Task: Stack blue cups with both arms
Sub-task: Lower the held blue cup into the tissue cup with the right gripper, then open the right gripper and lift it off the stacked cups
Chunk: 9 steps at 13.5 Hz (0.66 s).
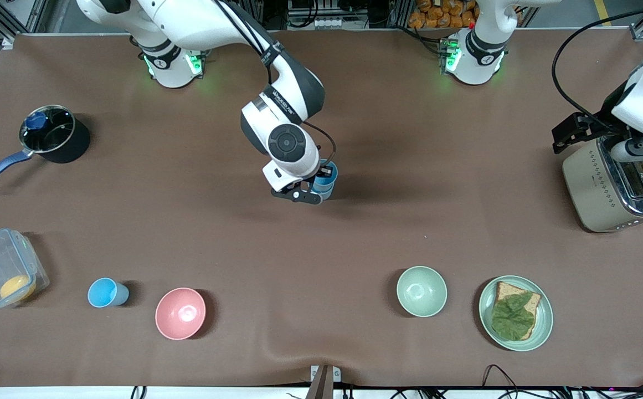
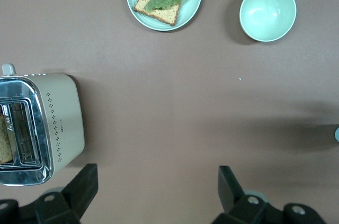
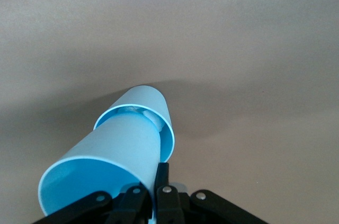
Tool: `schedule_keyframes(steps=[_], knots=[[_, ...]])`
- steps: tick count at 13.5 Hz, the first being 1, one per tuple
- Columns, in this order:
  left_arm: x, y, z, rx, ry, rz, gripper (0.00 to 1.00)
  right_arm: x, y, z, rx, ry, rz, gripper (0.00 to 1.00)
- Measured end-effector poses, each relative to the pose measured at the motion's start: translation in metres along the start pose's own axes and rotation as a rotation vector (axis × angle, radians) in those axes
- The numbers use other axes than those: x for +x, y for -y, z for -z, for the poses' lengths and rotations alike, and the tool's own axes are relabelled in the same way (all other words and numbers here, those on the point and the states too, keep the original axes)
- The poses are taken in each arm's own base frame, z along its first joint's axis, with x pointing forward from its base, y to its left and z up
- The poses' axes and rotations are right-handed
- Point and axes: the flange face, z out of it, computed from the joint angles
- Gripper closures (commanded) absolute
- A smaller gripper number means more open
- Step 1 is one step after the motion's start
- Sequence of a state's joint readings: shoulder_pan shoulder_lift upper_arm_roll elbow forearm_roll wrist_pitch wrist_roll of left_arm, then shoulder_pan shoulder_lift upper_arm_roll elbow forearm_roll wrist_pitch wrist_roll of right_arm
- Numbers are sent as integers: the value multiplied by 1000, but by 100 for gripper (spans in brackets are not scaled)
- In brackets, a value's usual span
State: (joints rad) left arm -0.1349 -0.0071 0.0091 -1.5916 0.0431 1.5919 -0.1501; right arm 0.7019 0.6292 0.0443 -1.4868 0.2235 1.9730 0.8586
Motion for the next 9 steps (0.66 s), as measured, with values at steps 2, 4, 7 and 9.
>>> schedule_keyframes(steps=[2,4,7,9], knots=[[0,1,0,0,0,1,0,1,0,0,0,-1,-1,0],[0,1,0,0,1,1,0,2,-1,1,0,-3,-4,0],[-1,-1,1,0,-1,-1,0,13,-9,11,2,-11,-22,0],[-1,0,2,0,-3,-1,0,31,-28,35,-2,-2,-22,0]])
